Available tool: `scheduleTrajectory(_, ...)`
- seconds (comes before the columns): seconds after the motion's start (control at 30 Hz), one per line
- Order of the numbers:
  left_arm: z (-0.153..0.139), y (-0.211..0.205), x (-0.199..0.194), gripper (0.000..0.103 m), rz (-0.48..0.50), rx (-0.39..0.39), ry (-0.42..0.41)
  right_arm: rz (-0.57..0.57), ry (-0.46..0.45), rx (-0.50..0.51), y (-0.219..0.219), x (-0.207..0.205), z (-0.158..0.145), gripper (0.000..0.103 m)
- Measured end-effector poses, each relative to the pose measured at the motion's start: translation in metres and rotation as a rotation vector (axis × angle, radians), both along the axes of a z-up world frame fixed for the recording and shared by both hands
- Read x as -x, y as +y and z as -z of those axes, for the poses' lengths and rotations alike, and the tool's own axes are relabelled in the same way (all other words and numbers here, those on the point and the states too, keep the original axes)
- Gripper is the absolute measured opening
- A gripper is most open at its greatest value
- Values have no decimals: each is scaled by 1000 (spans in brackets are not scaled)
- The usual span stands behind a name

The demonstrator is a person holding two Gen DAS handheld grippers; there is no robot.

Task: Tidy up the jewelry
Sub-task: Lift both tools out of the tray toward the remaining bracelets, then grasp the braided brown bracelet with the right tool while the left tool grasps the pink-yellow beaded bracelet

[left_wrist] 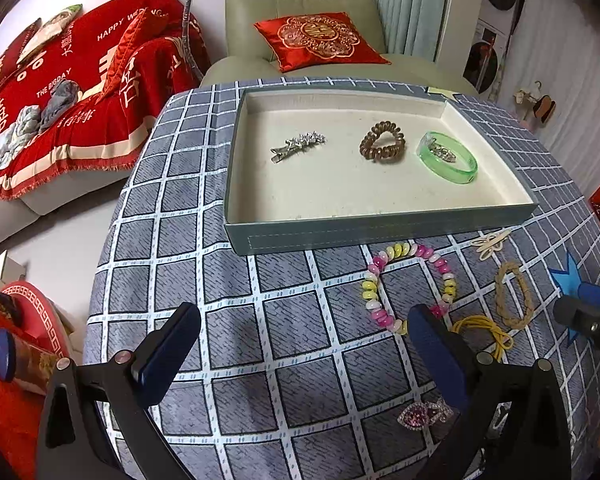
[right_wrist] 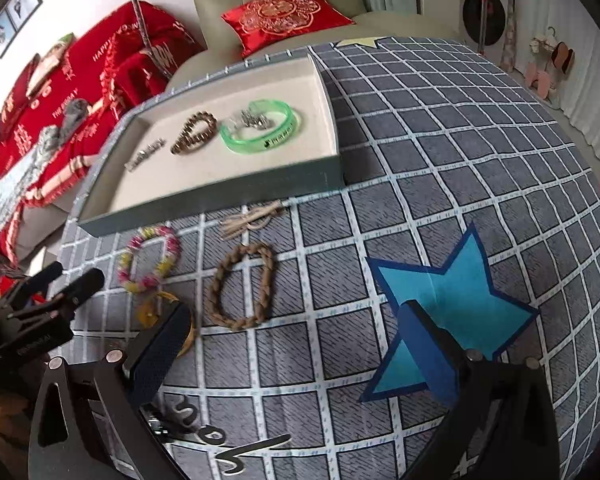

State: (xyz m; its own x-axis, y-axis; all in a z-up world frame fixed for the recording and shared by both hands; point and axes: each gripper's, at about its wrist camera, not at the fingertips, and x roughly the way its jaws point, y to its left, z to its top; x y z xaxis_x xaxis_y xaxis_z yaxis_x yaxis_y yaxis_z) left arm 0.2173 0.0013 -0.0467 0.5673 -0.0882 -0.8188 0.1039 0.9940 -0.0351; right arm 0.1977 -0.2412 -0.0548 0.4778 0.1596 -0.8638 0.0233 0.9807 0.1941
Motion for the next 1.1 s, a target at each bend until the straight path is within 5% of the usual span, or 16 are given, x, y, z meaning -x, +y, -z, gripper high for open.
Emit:
scheduleTrajectory(0.23,11,-11,-10,103,8,-19,23,-19,9,79,9,-6,7,102)
scheduleTrajectory(0.5,18,-16,-15,103,-7,-20,42,-51,12,150,22,-12,15,79)
scheduleTrajectory(0.9,22,-26,-17,103,44,-15,45,-107,-6,200,33,-12,14,69)
scheduleTrajectory(1.1,15,-39,-13,72,101,-18,33,-155,1,200,44,-11,11,42)
